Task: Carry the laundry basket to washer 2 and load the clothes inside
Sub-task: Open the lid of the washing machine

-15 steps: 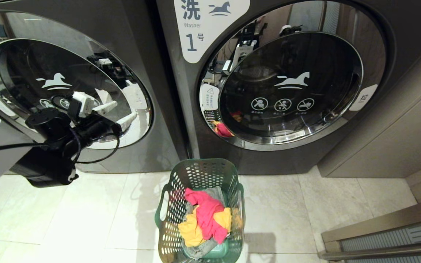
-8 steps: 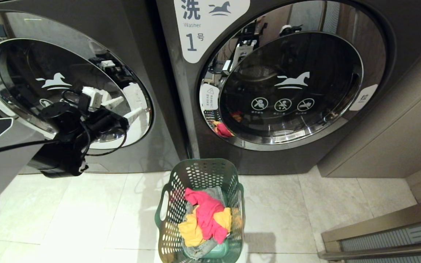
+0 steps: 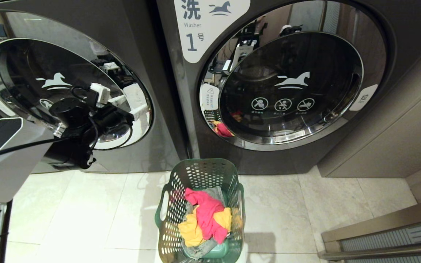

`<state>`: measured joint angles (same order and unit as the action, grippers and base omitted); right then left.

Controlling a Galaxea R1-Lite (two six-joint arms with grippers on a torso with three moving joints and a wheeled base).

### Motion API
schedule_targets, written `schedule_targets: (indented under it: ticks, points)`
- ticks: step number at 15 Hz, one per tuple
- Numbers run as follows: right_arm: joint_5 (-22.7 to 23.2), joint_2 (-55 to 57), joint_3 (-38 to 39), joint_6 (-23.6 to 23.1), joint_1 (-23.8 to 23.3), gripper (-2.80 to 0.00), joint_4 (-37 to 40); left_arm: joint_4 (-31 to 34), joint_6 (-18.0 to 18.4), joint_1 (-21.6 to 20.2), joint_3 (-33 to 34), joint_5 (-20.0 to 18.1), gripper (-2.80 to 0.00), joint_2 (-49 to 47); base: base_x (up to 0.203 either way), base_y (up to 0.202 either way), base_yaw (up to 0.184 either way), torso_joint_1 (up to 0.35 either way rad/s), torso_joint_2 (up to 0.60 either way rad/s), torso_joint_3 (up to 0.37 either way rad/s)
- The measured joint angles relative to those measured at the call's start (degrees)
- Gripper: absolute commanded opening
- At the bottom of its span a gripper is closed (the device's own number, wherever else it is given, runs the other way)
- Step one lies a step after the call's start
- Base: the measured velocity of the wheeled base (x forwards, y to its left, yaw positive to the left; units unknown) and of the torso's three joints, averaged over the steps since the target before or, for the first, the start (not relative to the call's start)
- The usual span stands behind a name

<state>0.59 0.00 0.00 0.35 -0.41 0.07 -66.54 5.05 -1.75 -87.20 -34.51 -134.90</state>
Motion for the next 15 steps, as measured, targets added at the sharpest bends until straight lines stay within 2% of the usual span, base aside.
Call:
schedule_targets:
  ticks: [7,12,15]
  points:
    - [0.01,0.00,0.00,-0.02,-0.02,-2.80,0.00,2.74,-5.40,0.06,-6.58,-1.16,0.00,-3.02,0.000,0.000,0.000,0.000,0.00,0.000]
    - [0.01,0.00,0.00,0.00,-0.02,-2.80,0.02,4.37,-5.57,-0.05,-9.39,-3.51,0.00,-4.19,0.000,0.000,0.000,0.000,0.00,0.000]
    - [0.01,0.00,0.00,0.00,-0.02,-2.80,0.02,3.87,-4.60,-0.01,-9.06,-3.08,0.00,-4.18,0.000,0.000,0.000,0.000,0.00,0.000]
